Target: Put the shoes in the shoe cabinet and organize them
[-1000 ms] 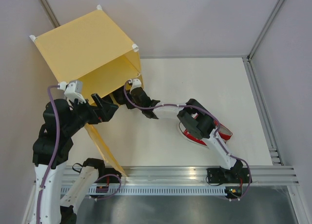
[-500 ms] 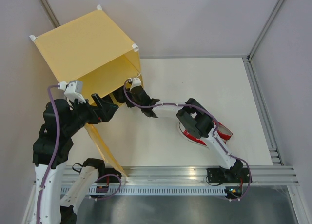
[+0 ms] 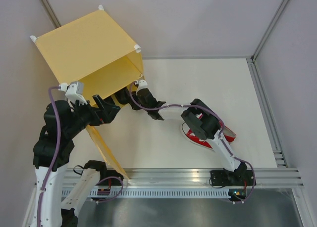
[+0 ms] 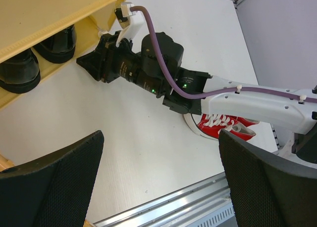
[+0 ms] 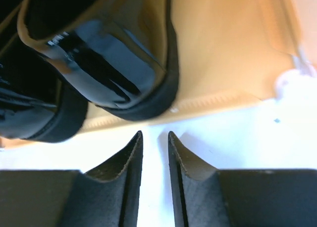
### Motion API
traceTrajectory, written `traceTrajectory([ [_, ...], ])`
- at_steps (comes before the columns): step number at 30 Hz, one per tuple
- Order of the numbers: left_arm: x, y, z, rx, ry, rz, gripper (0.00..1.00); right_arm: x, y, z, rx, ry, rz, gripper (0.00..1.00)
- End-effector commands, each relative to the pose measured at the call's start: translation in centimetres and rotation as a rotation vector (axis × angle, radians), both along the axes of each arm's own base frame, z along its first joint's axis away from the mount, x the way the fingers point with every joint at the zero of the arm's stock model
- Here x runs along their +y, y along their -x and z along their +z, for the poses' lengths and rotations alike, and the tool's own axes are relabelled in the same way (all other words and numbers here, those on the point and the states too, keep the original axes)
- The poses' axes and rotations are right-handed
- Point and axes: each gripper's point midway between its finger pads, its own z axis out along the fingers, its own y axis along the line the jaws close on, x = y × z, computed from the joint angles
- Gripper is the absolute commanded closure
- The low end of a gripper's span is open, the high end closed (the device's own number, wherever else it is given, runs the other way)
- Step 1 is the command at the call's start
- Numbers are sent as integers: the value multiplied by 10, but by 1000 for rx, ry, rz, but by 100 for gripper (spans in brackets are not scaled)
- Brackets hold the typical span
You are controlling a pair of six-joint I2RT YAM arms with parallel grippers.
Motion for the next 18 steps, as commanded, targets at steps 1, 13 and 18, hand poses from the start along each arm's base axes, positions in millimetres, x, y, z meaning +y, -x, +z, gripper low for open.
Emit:
traceTrajectory([
  [1,8,8,-10,51,-33,33,0,1,-4,78,-105,-127,13,67],
  [13,10,8,-8,46,-35,40,0,20,39,80,-98,-167,90,68],
  [18,10,7,-6,40,-41,37,0,51,55,82,-105,-218,133,71],
])
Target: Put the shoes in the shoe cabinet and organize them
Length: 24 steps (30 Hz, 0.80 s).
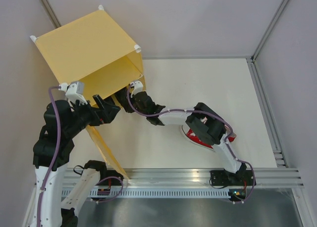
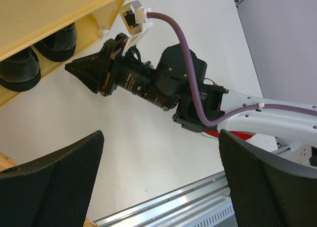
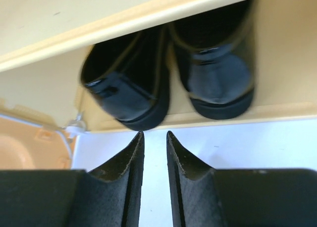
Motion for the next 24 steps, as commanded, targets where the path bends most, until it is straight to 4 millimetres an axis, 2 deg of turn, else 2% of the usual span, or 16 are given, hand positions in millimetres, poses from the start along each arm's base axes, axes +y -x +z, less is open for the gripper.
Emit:
traceTrajectory([
  [1,10,6,-6,36,-39,37,0,31,10,14,-24,-96,44,71],
  [4,9,7,-7,40,-36,36,0,49,18,14,-25,-128,75,72],
  [7,9,7,-7,39,-35,38,0,56,20,2,-11,-127,81,73],
  [12,9,7,-7,40,-36,37,0,68,21,-7,1,-140,86,73],
  [13,9,7,-8,41,-38,36,0,68,20,-16,10,-130,86,73],
  [18,8,8,-10,48,-34,30,0,73,20,-31,17,-119,88,73],
  [24,8,10,-10,49,-31,26,0,76,17,-36,15,-123,87,73],
])
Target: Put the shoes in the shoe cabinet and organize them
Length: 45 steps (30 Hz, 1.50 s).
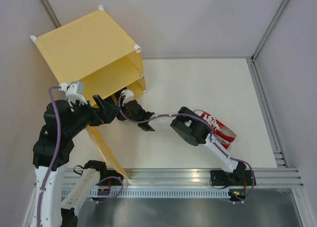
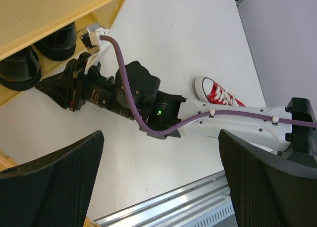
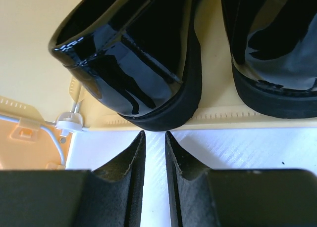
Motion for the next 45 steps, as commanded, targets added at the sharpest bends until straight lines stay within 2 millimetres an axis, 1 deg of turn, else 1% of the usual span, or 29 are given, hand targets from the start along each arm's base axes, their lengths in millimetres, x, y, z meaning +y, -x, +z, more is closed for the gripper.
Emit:
traceTrajectory([
  [1,8,9,-10,43,-32,29,0,16,-4,25,-36,-85,10,73],
  [8,8,9,-11,45,-32,29,0,19,-9,23,-56,-72,-2,73],
  [16,8,9,-13,49,-36,29,0,22,-16,25,-68,-70,-6,73],
  [20,9,9,-13,47,-38,30,0,21,-12,23,-66,-58,0,73],
  [21,9,9,-13,48,-40,30,0,19,-13,24,-70,-55,0,73],
  [22,9,9,-13,47,-41,30,0,16,-11,20,-65,-44,0,73],
  [23,9,9,-14,49,-41,30,0,13,-10,30,-74,-56,0,73],
  [24,9,9,-14,49,-40,30,0,11,-9,33,-79,-56,4,72],
  [25,9,8,-13,50,-40,30,0,6,-4,29,-72,-44,9,70],
  [26,9,8,-14,50,-42,31,0,5,-2,46,-84,-65,12,69],
  [27,9,9,-13,45,-40,32,0,1,0,49,-84,-64,12,68],
  [28,9,8,-13,45,-40,32,0,-6,3,45,-77,-48,10,66],
  [29,9,8,-13,46,-41,30,0,-9,4,65,-92,-69,8,64],
  [30,9,9,-13,45,-39,32,0,-14,7,68,-94,-63,5,62],
  [31,10,9,-13,46,-40,39,0,-23,8,60,-83,-29,-5,59],
  [32,10,9,-12,45,-37,40,0,-27,10,78,-96,-37,-10,57],
  [33,10,9,-13,46,-35,39,0,-35,15,73,-91,-12,-11,55],
  [34,10,9,-12,45,-35,42,0,-42,15,90,-108,-11,-22,52],
  [35,10,8,-12,43,-33,43,0,-48,18,92,-108,1,-23,51],
  [36,10,9,-11,40,-35,44,0,-58,21,85,-100,33,-29,49],
  [37,11,8,-10,37,-37,46,0,-65,25,83,-92,63,-30,45],
  [38,11,8,-9,33,-38,47,0,-73,26,100,-111,62,-37,43],
  [39,12,8,-9,31,-40,53,0,-81,28,101,-111,83,-45,41],
  [40,14,8,-8,26,-43,61,0,-94,35,87,-85,137,-46,37],
  [41,14,8,-7,21,-44,62,0,-103,38,102,-93,136,-54,35],
  [42,14,8,-6,19,-43,64,0,-113,40,99,-93,168,-71,33],
  [43,15,8,-5,17,-44,67,0,-130,46,96,-72,218,-82,30],
  [44,15,8,-5,15,-43,67,0,-138,48,95,-62,244,-92,28],
  [45,15,8,-5,14,-44,69,0,-151,51,88,-48,283,-100,26],
])
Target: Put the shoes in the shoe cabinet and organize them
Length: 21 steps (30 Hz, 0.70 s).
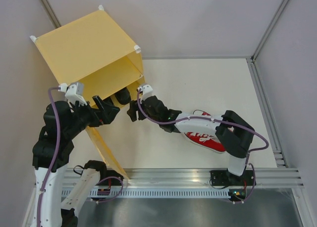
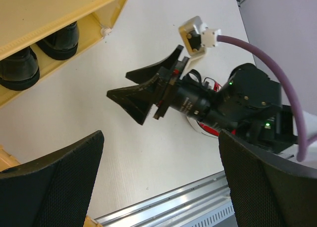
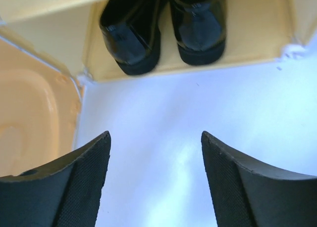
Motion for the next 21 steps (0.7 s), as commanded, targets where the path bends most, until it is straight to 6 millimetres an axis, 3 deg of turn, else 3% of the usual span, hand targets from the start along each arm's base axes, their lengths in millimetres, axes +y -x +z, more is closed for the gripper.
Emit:
traceTrajectory([
  [1,14,7,-4,14,-40,64,0,-54,11,-13,44,179,-58,21],
  [3,14,7,-3,7,-37,64,0,-80,18,-22,59,242,-93,17],
  [4,13,7,-2,5,-36,62,0,-98,22,-14,69,266,-113,14],
  [8,15,7,-2,-4,-40,67,0,-155,33,-18,134,335,-213,11],
  [12,15,8,-1,-14,-42,64,0,-215,45,-34,223,390,-318,9],
  [13,14,7,1,-24,-40,60,0,-232,46,-30,242,384,-363,9],
  [16,13,8,4,-44,-44,50,0,-269,56,-35,285,408,-440,8],
  [21,15,11,6,-70,-53,51,0,-310,76,-50,381,448,-559,7],
])
